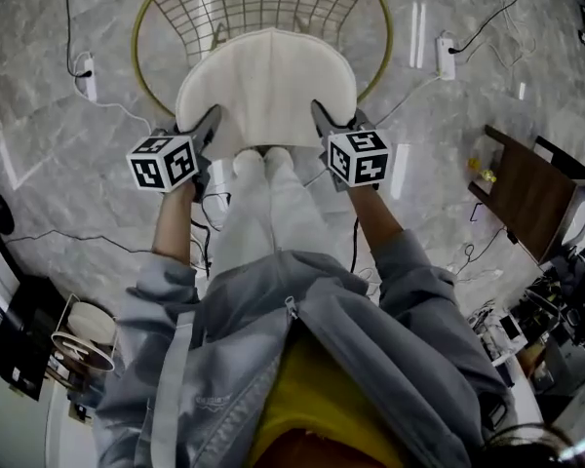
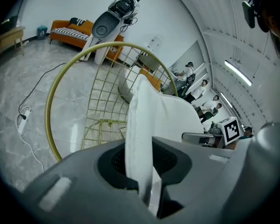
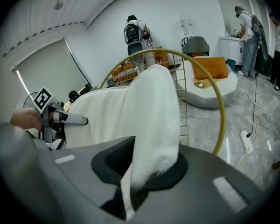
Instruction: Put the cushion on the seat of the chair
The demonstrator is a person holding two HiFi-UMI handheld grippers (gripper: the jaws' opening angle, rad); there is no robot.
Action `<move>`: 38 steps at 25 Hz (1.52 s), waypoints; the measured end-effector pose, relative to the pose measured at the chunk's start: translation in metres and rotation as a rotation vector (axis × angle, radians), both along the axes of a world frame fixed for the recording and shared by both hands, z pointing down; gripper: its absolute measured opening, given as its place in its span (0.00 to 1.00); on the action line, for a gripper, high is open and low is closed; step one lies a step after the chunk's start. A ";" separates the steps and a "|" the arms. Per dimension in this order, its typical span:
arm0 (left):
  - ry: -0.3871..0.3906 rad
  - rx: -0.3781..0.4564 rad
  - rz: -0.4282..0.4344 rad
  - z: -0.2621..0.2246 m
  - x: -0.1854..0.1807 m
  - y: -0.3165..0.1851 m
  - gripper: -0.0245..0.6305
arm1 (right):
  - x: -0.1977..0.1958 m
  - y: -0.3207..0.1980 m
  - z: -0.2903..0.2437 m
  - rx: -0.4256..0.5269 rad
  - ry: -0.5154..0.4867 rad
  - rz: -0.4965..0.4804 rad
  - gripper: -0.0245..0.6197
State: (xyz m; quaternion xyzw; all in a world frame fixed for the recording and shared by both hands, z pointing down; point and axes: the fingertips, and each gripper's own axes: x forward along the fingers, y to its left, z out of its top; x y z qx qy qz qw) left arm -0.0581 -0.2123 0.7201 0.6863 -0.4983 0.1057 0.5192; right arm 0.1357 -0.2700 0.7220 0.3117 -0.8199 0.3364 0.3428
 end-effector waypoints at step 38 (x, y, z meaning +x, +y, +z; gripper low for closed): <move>-0.208 -0.031 -0.060 0.091 -0.066 -0.025 0.92 | 0.054 -0.036 0.087 0.016 0.458 0.268 0.55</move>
